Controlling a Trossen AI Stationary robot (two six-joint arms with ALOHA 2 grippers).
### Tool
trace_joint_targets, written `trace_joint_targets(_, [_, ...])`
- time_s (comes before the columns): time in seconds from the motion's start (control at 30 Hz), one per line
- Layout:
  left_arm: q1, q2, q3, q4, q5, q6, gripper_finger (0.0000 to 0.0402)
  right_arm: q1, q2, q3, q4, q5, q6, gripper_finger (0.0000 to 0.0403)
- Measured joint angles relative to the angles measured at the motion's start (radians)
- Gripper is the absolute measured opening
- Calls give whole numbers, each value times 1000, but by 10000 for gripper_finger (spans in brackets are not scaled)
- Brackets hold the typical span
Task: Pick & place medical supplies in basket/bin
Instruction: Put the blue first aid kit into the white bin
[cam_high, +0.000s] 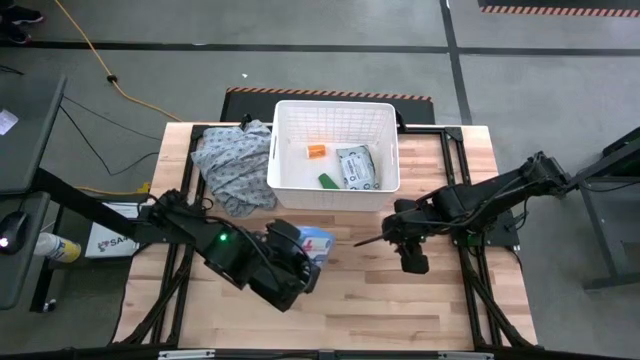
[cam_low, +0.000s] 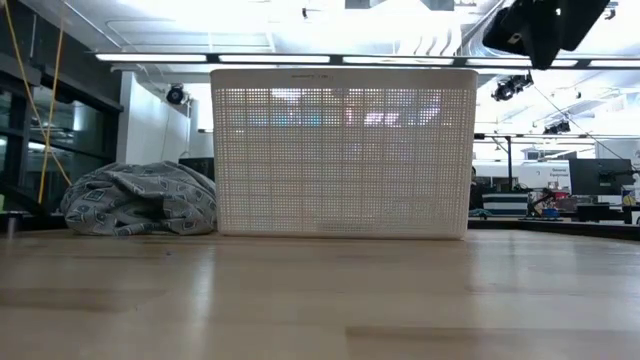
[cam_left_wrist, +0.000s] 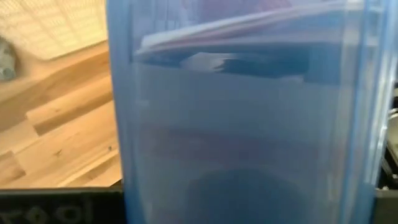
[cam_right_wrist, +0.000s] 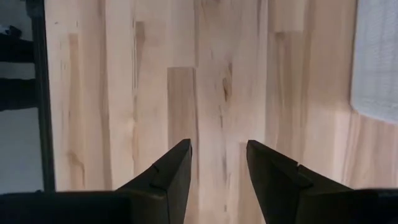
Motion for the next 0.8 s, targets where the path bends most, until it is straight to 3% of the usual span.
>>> trace_joint_targets(0.23, [2, -49, 0, -3, -91, 43, 187, 45, 0, 0, -34, -15, 74, 146])
trace_joint_targets(0.43, [7, -120, 0, 20, -258, 124, 187, 98, 0, 0, -33, -2, 167, 146])
trace_joint_targets(0.63, [67, -193, 0, 162, -394, 383, 187, 140, 0, 0, -13, 48, 266, 144])
trace_joint_targets(0.8, [178, -224, 0, 355, -379, 685, 187, 165, 0, 0, 38, 70, 347, 142])
